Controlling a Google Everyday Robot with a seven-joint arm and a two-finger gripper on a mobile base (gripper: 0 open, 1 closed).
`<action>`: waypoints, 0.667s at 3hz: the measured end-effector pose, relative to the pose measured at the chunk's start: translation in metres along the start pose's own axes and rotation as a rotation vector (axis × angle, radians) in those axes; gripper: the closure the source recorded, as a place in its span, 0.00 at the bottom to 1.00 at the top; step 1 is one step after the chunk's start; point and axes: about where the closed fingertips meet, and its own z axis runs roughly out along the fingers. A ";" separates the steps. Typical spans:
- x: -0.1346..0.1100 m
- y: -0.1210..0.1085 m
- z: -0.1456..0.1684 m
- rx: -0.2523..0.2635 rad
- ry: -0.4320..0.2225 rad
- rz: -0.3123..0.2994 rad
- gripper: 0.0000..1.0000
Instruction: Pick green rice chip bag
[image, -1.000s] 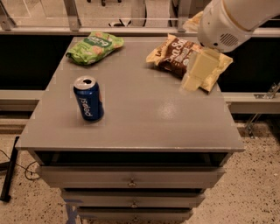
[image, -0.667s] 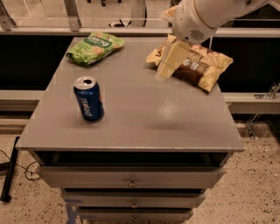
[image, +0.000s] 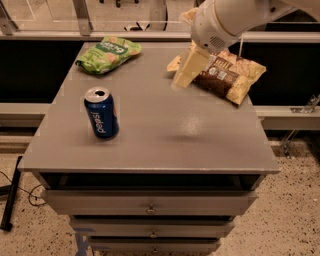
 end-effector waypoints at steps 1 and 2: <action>-0.012 -0.036 0.056 0.061 -0.062 -0.004 0.00; -0.026 -0.069 0.120 0.077 -0.142 0.035 0.00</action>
Offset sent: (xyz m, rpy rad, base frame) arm 0.1839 0.1284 -0.0637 0.2728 -0.0615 0.0005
